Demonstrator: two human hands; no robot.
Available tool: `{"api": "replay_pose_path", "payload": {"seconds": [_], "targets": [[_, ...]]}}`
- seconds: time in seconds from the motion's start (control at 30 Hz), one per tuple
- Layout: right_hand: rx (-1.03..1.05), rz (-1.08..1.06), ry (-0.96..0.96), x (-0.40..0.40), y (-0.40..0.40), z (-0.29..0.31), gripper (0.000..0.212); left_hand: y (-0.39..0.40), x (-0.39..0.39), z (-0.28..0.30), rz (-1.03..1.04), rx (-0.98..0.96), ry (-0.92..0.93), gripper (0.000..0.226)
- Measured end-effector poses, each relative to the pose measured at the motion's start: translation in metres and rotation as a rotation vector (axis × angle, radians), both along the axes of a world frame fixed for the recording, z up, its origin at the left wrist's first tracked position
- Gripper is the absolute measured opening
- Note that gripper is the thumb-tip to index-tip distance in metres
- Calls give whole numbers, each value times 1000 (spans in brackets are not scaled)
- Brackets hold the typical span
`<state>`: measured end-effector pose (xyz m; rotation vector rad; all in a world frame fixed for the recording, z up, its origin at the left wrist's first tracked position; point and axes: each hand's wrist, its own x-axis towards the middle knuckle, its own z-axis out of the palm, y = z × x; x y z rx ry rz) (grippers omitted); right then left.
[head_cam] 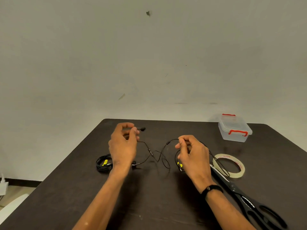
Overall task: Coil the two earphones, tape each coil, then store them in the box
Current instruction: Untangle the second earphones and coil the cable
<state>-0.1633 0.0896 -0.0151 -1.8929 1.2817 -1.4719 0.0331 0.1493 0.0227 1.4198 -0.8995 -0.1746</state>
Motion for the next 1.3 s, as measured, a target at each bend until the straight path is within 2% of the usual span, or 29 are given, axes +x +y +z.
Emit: {"api": "replay_pose_path", "payload": {"seconds": [0.13,0.2,0.27,0.33,0.4,0.5,0.6,0.73,1.0,1.1,1.2,1.3], "targets": [[5,42,-1,2,4,3,9,-3,-1,-8,74,232,-234,39],[-11,72,10,3,8,5,9,-3,-9,-7,47,224,-338,39],[-33,104,18,5,12,6,9,-4,-16,-8,-68,140,-422,34],[-57,131,32,6,15,5,9,-3,-26,-9,-278,146,-374,31],[-93,143,57,7,16,6,9,-3,-35,-12,-481,187,-237,29],[-133,134,75,6,15,6,9,-6,-39,-15,-595,214,-120,31],[-137,109,57,5,10,3,8,-7,-34,-14,-605,244,-91,31],[-104,81,-3,4,7,3,8,-7,-29,-11,-641,278,-186,29],[80,-125,-446,-15,-6,17,13,0,-12,3,-580,247,-178,36],[-26,-109,-275,-13,0,11,21,1,-14,3,-527,246,-205,36],[-147,123,23,2,15,7,41,2,-19,4,-511,228,-242,35],[-243,241,241,14,21,-1,47,4,-21,5,-553,207,-300,33]]}}
